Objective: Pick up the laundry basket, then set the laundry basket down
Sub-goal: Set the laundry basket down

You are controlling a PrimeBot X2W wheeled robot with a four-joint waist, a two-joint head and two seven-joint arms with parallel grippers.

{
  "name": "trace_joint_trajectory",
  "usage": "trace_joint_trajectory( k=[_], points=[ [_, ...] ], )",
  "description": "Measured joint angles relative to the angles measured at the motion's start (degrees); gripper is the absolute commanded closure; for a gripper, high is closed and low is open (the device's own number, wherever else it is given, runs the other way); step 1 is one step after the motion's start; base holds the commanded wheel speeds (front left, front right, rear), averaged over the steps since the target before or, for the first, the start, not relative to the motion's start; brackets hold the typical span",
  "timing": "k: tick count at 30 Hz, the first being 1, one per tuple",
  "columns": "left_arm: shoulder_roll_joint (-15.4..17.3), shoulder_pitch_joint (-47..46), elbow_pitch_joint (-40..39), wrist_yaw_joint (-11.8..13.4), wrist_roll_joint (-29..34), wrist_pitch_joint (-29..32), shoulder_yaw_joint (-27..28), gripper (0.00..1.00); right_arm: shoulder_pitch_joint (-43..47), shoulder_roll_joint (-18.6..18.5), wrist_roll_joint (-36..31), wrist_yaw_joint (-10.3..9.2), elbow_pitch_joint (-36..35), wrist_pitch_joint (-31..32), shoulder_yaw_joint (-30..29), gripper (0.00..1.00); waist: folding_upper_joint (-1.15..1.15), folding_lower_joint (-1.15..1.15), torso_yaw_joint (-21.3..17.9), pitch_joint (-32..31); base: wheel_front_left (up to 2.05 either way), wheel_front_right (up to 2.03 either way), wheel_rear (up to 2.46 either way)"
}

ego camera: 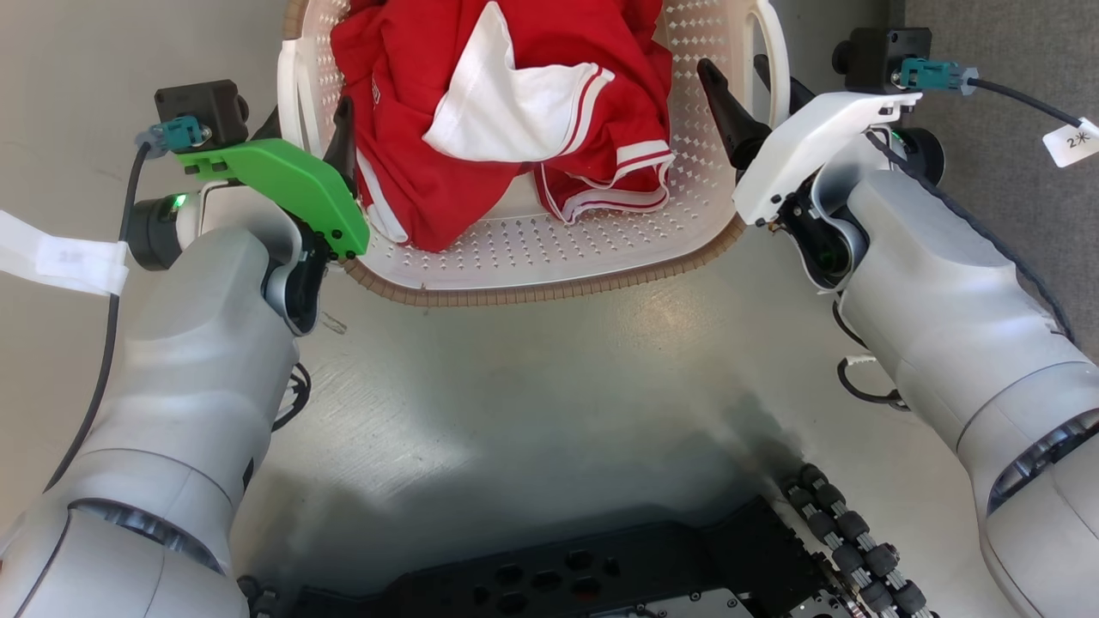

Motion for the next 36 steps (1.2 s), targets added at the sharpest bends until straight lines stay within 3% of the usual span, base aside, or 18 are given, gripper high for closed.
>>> trace_joint_trajectory(
  k=[19,29,36],
  points=[
    [0.0,1.4,2.2,-0.2,0.0,-0.2,-0.8,0.00,0.7,0.2,1.2,0.00,2.0,-0.4,0.3,0.00,0.00,0.00,-0.3,-4.8,0.00,0.00,0.00],
    [0.0,5.4,2.0,-1.0,0.2,-0.2,-2.5,0.00,4.1,0.0,1.5,0.00,2.2,-0.4,0.4,0.00,0.00,0.00,-0.5,-10.7,0.00,0.00,0.00],
    [0.0,7.3,1.4,-1.5,0.2,-0.5,-2.7,0.00,5.8,-2.1,1.5,0.00,1.5,-0.5,-0.6,0.00,0.00,-0.01,-0.4,-15.9,0.00,0.00,0.00]
  ],
)
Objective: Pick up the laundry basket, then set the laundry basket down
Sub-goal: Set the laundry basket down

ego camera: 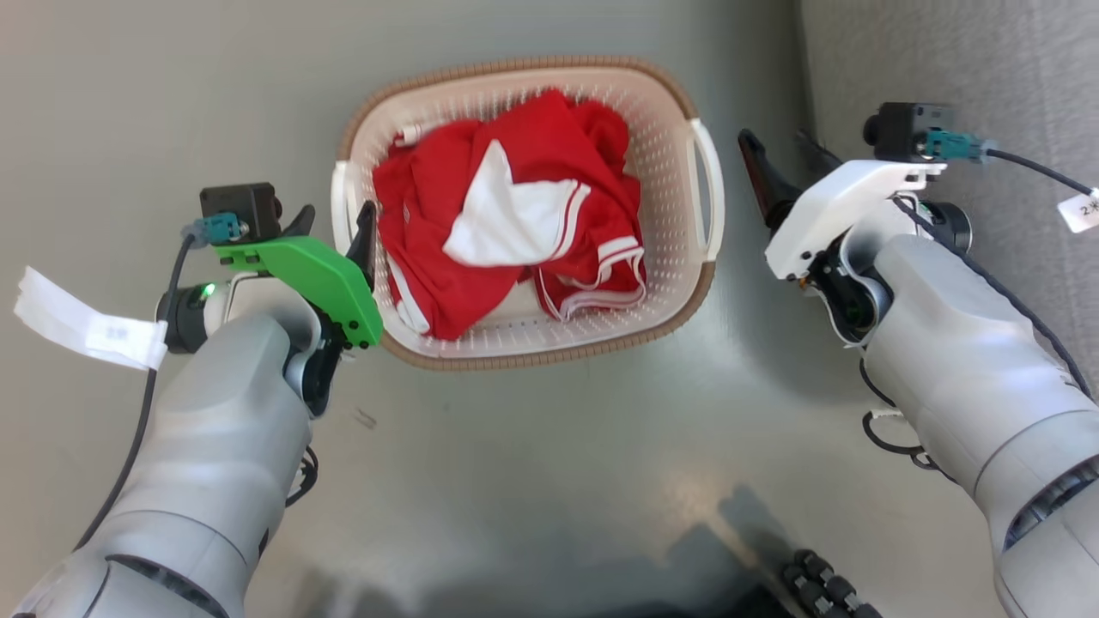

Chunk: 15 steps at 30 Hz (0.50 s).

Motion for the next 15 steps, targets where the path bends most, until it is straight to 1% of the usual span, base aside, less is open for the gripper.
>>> trace_joint_trajectory(
  k=[9,11,15],
  points=[
    [0.4,0.8,-3.6,0.0,0.8,0.0,1.8,0.00,2.2,-1.9,-1.7,0.00,-2.8,0.0,-2.0,0.00,0.00,0.00,0.5,-6.4,0.00,0.00,0.00],
    [1.6,1.7,-5.3,-0.1,1.4,0.0,2.9,0.00,3.6,-2.3,-2.4,0.00,-4.2,0.0,-3.1,0.00,0.00,0.00,0.7,-8.8,0.00,0.00,0.00],
    [2.9,4.4,-7.3,-0.1,1.8,0.0,4.8,0.00,5.4,-3.0,-3.5,0.00,-6.0,0.0,-4.7,0.00,0.00,0.00,0.8,-12.1,0.00,0.00,0.00]
  ],
)
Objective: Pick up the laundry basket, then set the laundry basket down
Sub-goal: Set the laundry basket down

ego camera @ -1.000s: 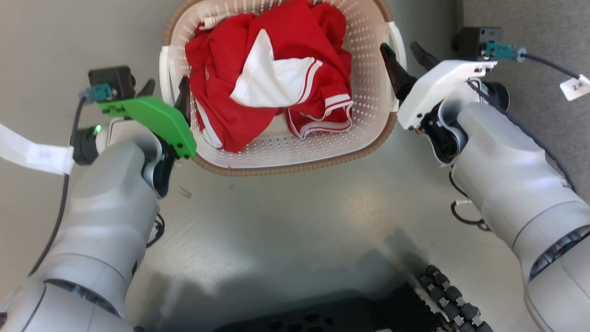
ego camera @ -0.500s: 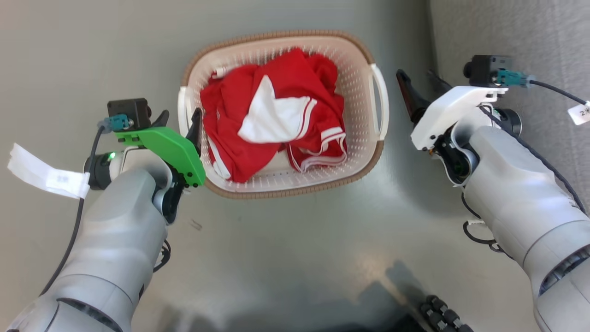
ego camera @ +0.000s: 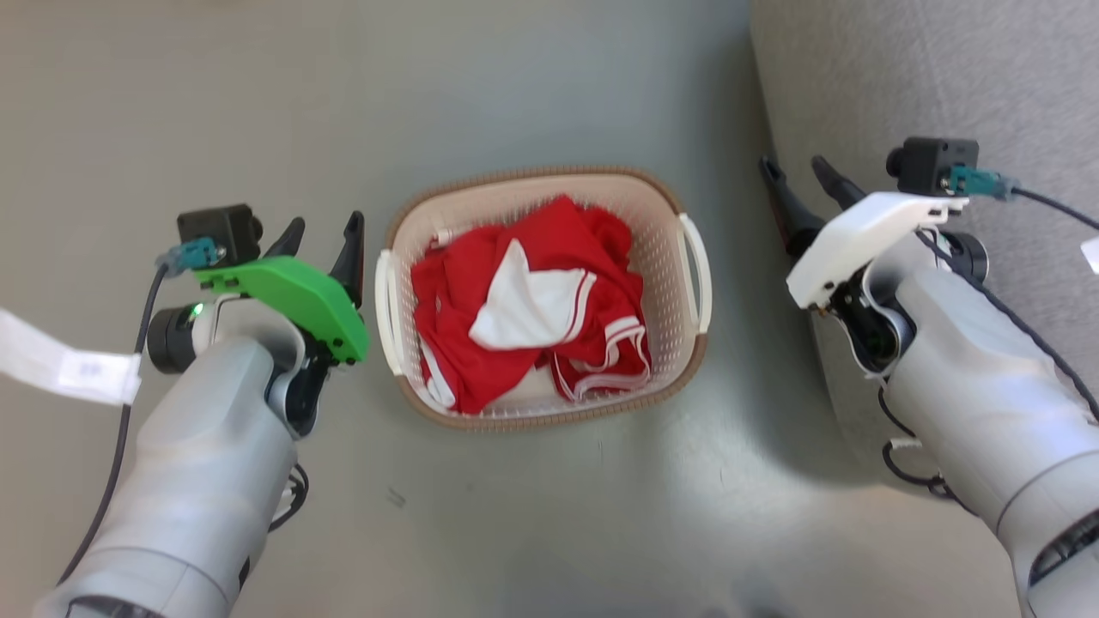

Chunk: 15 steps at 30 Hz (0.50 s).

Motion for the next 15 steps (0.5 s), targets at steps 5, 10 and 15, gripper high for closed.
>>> trace_joint_trajectory(
  k=[5,10,15],
  points=[
    [0.9,3.2,-3.4,0.0,1.6,0.0,2.7,0.00,3.3,-0.7,-2.0,0.00,-2.2,0.0,-2.4,0.00,0.00,0.00,0.1,-4.1,0.00,0.00,0.00],
    [1.3,6.5,-7.3,0.0,3.2,0.0,5.4,0.00,6.9,-2.4,-4.1,-0.01,-4.7,0.0,-4.7,0.00,0.00,0.00,0.1,-8.3,0.00,0.00,0.00],
    [2.2,10.0,-10.9,0.0,5.5,0.0,7.9,0.00,10.7,-3.8,-6.4,-0.12,-7.6,0.0,-7.4,0.00,0.00,0.00,0.2,-12.4,0.00,0.00,0.00]
  ],
)
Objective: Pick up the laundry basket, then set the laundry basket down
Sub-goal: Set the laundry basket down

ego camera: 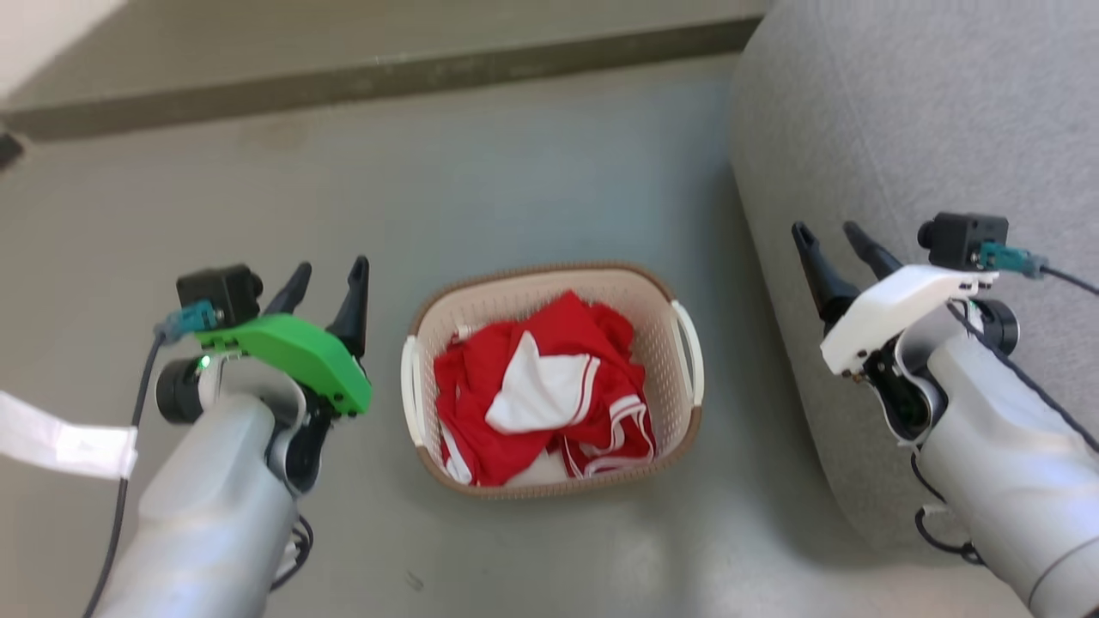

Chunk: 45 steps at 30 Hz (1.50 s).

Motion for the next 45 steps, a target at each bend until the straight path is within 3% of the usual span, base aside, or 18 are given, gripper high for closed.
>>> trace_joint_trajectory(
  k=[8,16,26,35,45],
  points=[
    [0.2,5.9,-5.6,0.1,3.4,-0.1,3.5,0.00,4.9,-0.3,-3.7,-0.62,-6.3,0.0,-3.9,0.00,0.00,0.00,0.2,-6.2,0.00,0.00,0.00],
    [0.3,10.9,-13.6,0.9,7.7,-0.1,8.3,0.00,11.1,-1.7,-8.0,-2.61,-13.8,0.0,-8.9,0.00,0.00,0.00,0.7,-11.0,0.00,0.00,0.00],
    [0.5,18.2,-21.9,2.7,12.2,-0.1,14.5,0.00,17.9,-1.7,-12.1,-4.70,-23.8,0.0,-16.8,0.00,0.00,0.00,1.0,-13.5,0.00,0.00,0.00],
    [0.0,23.7,-28.6,3.4,15.5,-0.1,19.8,0.00,24.3,-1.0,-16.5,-6.09,-30.0,-0.2,-20.5,0.00,0.00,0.00,1.0,-14.1,0.00,0.00,0.00],
    [-0.9,29.6,-33.1,3.3,19.5,-0.2,21.8,0.00,28.9,0.2,-20.3,-6.01,-35.1,-0.3,-23.1,0.00,0.00,0.00,0.7,-14.5,0.00,0.00,0.00]
  ],
)
